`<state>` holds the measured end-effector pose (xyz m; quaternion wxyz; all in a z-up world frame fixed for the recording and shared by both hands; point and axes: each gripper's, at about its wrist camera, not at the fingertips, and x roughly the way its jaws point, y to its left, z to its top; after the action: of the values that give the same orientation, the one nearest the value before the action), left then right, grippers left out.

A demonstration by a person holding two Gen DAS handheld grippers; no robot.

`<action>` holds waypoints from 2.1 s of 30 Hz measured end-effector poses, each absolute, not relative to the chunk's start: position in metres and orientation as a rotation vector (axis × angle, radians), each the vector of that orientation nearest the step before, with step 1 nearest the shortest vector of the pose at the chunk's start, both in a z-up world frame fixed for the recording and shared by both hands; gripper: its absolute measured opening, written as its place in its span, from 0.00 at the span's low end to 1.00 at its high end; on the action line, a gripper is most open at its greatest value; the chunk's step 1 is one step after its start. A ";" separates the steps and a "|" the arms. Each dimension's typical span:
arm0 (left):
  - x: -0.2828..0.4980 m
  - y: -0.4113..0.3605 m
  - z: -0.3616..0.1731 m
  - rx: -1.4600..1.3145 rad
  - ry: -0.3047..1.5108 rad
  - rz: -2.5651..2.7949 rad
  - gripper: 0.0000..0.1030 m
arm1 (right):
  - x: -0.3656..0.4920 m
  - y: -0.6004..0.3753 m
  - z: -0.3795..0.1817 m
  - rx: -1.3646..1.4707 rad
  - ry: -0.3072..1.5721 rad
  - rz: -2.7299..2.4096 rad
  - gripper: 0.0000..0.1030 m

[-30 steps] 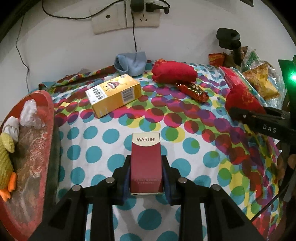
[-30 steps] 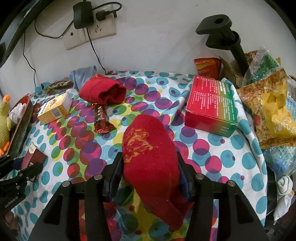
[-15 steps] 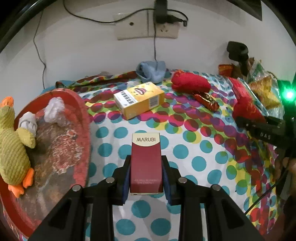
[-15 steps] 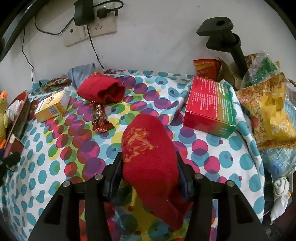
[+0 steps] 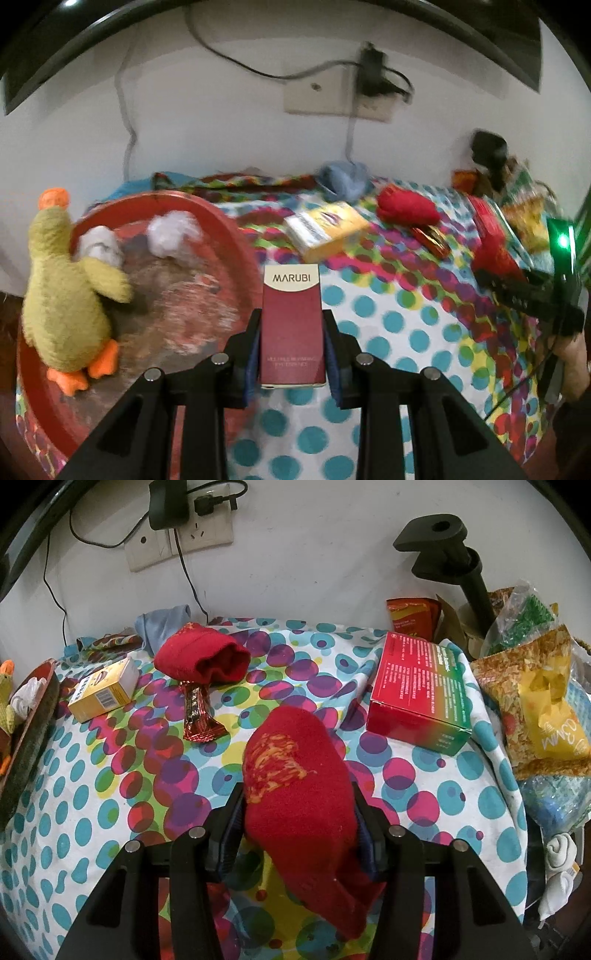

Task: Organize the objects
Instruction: 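Carry the MARUBI box over the red tray and open the left gripper, then withdraw the left gripper from the tray while the right gripper holds the red pouch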

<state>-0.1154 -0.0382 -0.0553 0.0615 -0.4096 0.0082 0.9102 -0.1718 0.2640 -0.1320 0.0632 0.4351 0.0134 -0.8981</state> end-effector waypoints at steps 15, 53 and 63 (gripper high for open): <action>-0.160 -0.142 -0.038 -1.306 -0.114 2.925 0.29 | -0.173 0.262 -0.132 1.315 0.044 -2.713 0.49; -0.081 -0.165 -0.031 -1.291 -0.121 2.673 0.46 | -0.174 0.262 -0.136 1.322 0.092 -2.715 0.51; 0.012 -0.188 -0.065 -1.374 -0.209 2.700 0.46 | -0.171 0.268 -0.135 1.324 0.111 -2.722 0.51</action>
<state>0.0124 -0.1880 -0.0647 0.0526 -0.4520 -0.0687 0.8878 -0.1709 0.2679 -0.1351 0.0562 0.4365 0.0366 -0.8972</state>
